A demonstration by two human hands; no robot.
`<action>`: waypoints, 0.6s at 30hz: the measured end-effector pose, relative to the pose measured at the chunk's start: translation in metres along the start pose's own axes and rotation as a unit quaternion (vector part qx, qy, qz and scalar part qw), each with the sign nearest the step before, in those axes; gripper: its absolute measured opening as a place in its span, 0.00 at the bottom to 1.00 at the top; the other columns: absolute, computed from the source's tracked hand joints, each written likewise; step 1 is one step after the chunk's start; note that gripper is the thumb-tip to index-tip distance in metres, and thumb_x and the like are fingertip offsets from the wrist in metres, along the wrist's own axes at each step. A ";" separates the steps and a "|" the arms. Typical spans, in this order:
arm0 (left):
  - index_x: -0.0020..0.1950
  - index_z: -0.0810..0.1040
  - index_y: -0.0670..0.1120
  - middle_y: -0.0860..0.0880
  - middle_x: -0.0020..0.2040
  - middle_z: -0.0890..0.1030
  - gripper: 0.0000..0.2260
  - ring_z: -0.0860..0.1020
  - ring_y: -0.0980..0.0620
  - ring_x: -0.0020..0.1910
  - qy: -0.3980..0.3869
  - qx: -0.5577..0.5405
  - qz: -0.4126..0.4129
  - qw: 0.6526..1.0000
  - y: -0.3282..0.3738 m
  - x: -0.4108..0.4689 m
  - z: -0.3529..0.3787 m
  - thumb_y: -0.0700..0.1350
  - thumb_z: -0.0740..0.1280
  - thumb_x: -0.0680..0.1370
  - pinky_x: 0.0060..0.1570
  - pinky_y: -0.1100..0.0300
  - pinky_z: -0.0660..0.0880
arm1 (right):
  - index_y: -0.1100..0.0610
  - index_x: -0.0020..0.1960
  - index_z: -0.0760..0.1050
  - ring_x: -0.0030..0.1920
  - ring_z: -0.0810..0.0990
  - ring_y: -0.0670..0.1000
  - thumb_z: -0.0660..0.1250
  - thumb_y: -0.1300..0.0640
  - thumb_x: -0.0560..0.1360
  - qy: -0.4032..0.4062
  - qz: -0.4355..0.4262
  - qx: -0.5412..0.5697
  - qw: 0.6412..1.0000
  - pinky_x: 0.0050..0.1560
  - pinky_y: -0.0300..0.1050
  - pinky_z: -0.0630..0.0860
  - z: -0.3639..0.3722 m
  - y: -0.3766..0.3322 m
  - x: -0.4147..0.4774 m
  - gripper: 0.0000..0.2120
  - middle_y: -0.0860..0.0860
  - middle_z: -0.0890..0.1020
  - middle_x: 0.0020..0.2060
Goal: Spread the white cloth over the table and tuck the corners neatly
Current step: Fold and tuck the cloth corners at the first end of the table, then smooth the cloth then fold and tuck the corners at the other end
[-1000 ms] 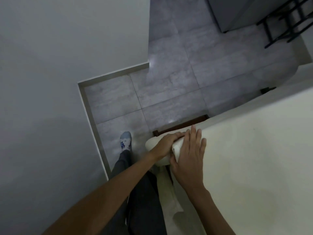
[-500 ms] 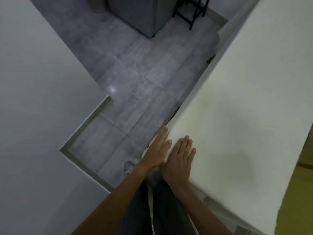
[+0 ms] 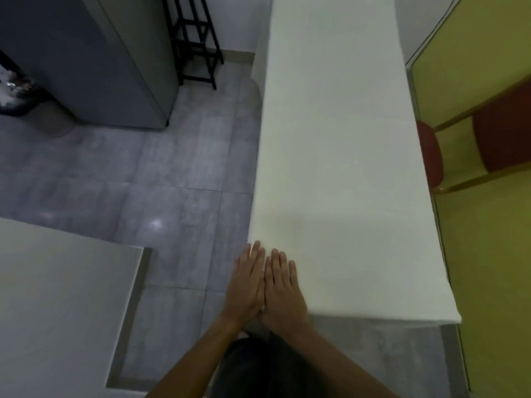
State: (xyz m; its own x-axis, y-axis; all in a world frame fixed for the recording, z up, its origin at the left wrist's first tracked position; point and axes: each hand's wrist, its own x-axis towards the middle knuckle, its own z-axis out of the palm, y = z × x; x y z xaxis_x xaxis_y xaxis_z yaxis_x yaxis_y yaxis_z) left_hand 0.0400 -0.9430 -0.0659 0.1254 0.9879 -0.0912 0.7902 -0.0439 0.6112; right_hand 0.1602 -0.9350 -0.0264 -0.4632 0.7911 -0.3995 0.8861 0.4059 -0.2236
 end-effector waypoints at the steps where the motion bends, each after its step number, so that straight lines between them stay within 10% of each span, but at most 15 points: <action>1: 0.80 0.48 0.42 0.45 0.81 0.47 0.27 0.44 0.46 0.80 -0.005 0.002 -0.004 1.000 -0.003 -0.001 0.002 0.44 0.55 0.83 0.77 0.43 0.48 | 0.67 0.78 0.57 0.78 0.52 0.67 0.45 0.38 0.79 -0.004 -0.001 -0.003 1.000 0.74 0.65 0.52 0.002 0.001 0.001 0.39 0.65 0.53 0.78; 9: 0.78 0.54 0.40 0.44 0.80 0.53 0.24 0.47 0.45 0.80 -0.018 0.107 0.003 0.994 0.020 0.060 -0.019 0.48 0.51 0.84 0.77 0.46 0.48 | 0.60 0.81 0.46 0.80 0.40 0.50 0.53 0.37 0.73 0.001 -0.038 0.226 0.973 0.80 0.51 0.40 -0.050 0.075 0.027 0.44 0.52 0.45 0.80; 12: 0.78 0.53 0.39 0.43 0.80 0.52 0.26 0.47 0.45 0.79 -0.040 0.129 0.010 0.991 0.029 0.107 -0.006 0.50 0.47 0.83 0.77 0.45 0.51 | 0.63 0.79 0.56 0.80 0.48 0.55 0.50 0.50 0.80 0.120 0.018 0.154 0.981 0.79 0.60 0.50 -0.051 0.112 0.061 0.30 0.57 0.54 0.80; 18: 0.80 0.50 0.41 0.44 0.81 0.50 0.28 0.46 0.46 0.80 -0.037 0.192 0.010 0.981 0.010 0.117 -0.006 0.53 0.50 0.83 0.78 0.45 0.48 | 0.63 0.80 0.53 0.80 0.51 0.58 0.48 0.42 0.84 0.125 0.041 0.020 0.991 0.78 0.62 0.49 -0.034 0.150 0.078 0.33 0.59 0.55 0.80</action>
State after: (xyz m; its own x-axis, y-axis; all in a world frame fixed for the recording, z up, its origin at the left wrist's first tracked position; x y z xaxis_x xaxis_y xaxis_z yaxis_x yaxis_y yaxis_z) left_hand 0.0587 -0.8272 -0.0661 0.1752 0.9732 -0.1486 0.9529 -0.1297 0.2742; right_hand 0.2574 -0.7969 -0.0613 -0.3665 0.9117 -0.1859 0.9171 0.3203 -0.2371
